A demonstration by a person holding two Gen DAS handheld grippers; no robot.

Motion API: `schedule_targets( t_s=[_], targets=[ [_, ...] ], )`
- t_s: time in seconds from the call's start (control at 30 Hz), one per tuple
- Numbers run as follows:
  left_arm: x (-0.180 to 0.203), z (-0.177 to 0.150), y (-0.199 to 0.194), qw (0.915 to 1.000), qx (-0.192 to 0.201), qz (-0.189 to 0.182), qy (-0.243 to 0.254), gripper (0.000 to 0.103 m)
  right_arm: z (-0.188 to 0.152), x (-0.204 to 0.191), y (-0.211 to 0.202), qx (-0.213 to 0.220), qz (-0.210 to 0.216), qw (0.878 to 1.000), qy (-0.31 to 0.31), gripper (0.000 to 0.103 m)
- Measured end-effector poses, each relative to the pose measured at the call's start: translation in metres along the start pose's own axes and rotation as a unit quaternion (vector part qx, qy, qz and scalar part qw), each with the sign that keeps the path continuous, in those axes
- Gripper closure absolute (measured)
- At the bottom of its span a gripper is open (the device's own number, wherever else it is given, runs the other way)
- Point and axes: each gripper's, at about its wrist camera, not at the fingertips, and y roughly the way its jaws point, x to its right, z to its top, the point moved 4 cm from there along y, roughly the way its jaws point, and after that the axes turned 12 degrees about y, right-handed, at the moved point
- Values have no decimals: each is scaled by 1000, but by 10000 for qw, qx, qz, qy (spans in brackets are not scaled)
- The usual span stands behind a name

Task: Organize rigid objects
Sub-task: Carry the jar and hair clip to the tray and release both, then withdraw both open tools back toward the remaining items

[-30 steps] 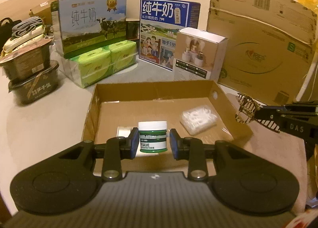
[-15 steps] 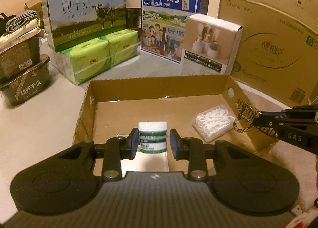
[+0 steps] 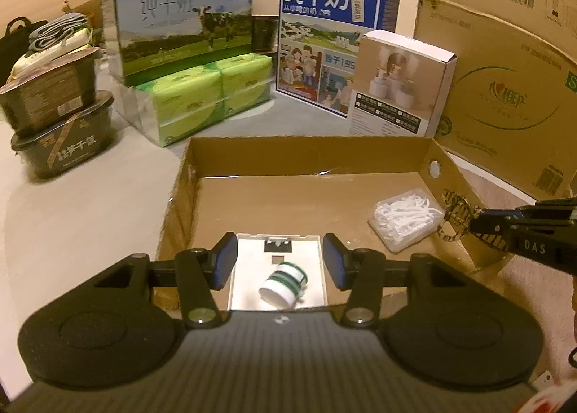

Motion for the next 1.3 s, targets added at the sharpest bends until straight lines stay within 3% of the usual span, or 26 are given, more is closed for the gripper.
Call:
schedule_targets(
  t_s=[0.13, 0.27, 0.33, 0.4, 0.47, 0.7, 1.1, 1.3],
  targets=[
    [-3, -6, -8, 10000, 24, 75, -48, 54, 3, -1, 0, 63, 50, 9999, 63, 98],
    [-3, -11, -18, 9998, 73, 160, -85, 38, 2, -2, 2, 66, 148, 9999, -48, 95],
    [-1, -13, -24, 9997, 97, 206, -67, 38, 1, -3, -2, 106, 146, 9998, -123, 88],
    [0, -16, -30, 9997, 117, 222, -79, 37, -1, -2, -10, 130, 158, 9997, -127, 71],
    [3, -19, -39, 9996, 141, 230, -94, 36, -4, 1, -19, 177, 131, 9997, -97, 66],
    [22, -31, -76, 9994, 242, 202, -140, 32, -20, 12, -70, 320, 49, 9993, 169, 62],
    [54, -67, -156, 9987, 398, 190, -263, 23, -75, 7, -165, 516, 59, 9983, 279, 41],
    [68, -90, -185, 9989, 353, 206, -218, 19, -102, 9, -197, 525, 47, 9982, 279, 37]
  ],
)
